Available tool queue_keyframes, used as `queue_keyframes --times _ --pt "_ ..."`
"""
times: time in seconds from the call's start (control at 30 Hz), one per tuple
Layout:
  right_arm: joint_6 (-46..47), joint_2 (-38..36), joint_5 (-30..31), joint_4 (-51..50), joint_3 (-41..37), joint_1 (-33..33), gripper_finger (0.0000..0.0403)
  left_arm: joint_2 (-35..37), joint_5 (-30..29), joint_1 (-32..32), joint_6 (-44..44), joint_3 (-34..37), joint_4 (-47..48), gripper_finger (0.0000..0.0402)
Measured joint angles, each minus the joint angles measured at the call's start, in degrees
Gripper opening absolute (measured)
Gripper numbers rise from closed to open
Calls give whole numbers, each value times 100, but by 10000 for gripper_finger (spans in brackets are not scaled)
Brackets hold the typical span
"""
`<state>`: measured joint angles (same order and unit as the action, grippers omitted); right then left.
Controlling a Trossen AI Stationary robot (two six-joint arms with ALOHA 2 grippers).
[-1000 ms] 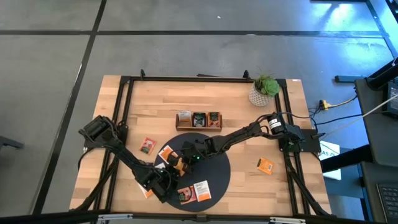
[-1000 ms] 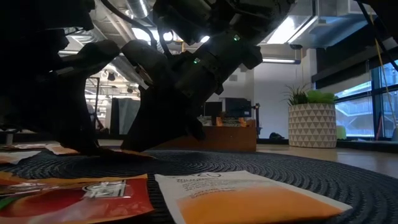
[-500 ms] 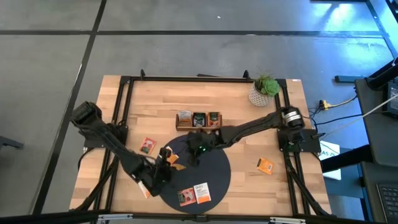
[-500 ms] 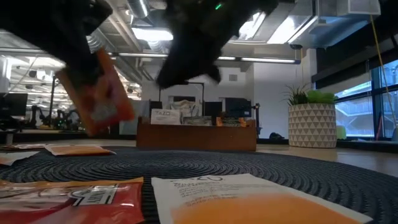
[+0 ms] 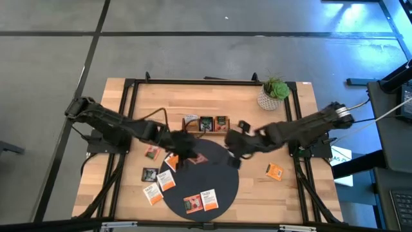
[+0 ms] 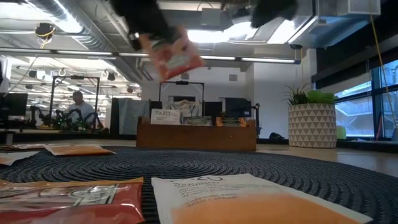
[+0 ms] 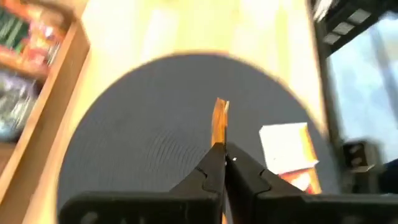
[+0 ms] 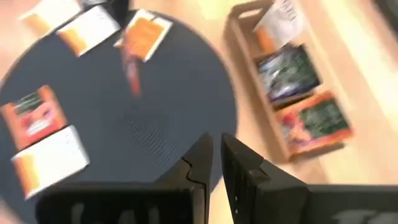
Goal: Pick & Place Tea
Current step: Put the orange tea bag into the right of the wooden organizer
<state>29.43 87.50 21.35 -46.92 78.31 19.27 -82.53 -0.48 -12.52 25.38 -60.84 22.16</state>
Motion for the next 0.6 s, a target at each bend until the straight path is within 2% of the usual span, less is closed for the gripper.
queue_keyframes --times 0.1,0.2,0.37,0.47,0.6 --pt "286 -469 -38 69 -492 214 37 -135 341 295 -50 -286 119 2" --pt "357 -774 -381 467 -841 274 37 -319 725 576 -55 -651 179 2" --pt "272 -847 -788 1224 -963 85 48 -750 1379 850 -498 -1202 422 2" --pt "168 -766 -825 1609 -963 -31 79 -1044 1552 904 -875 -1462 686 2" --pt "57 -613 -820 1789 -963 -160 142 -1425 1565 969 -1221 -1739 1063 3"
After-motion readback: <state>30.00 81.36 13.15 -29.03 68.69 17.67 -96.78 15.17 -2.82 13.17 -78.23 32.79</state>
